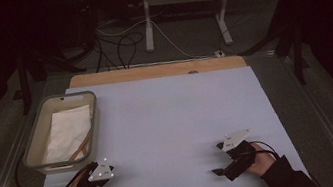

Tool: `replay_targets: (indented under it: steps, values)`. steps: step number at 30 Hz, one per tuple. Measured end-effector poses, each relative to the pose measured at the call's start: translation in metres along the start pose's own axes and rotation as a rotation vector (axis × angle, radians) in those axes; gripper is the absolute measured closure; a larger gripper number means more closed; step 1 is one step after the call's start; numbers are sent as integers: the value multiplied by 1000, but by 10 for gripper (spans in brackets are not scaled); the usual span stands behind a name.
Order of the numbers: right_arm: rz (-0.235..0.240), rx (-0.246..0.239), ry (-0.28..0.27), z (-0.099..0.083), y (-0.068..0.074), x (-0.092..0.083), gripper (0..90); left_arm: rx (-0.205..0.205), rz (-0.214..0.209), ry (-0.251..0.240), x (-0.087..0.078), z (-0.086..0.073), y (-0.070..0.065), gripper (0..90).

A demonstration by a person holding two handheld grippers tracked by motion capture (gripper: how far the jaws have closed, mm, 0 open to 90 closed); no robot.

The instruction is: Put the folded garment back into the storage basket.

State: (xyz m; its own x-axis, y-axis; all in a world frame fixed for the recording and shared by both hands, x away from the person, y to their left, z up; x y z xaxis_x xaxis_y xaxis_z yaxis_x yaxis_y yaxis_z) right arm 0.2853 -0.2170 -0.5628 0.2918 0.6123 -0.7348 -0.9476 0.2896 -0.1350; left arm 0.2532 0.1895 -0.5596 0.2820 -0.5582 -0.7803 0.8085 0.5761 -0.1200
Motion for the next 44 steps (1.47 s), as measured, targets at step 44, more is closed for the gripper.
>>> replay_targets:
  steps: [44]
  values:
    - [-40,18,-53,-26,-1,-23,94,-41,29,-37,-2,-17,8,5]
Point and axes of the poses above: each handheld gripper's, and its own axes: x roughly forward along the jaws, z roughly out of its top, y roughly to its left, the point moved 4 cm from there along x, roughly forward along the jaws, and after that the axes turned 11 degrees about -x, right-handed, at the moved point
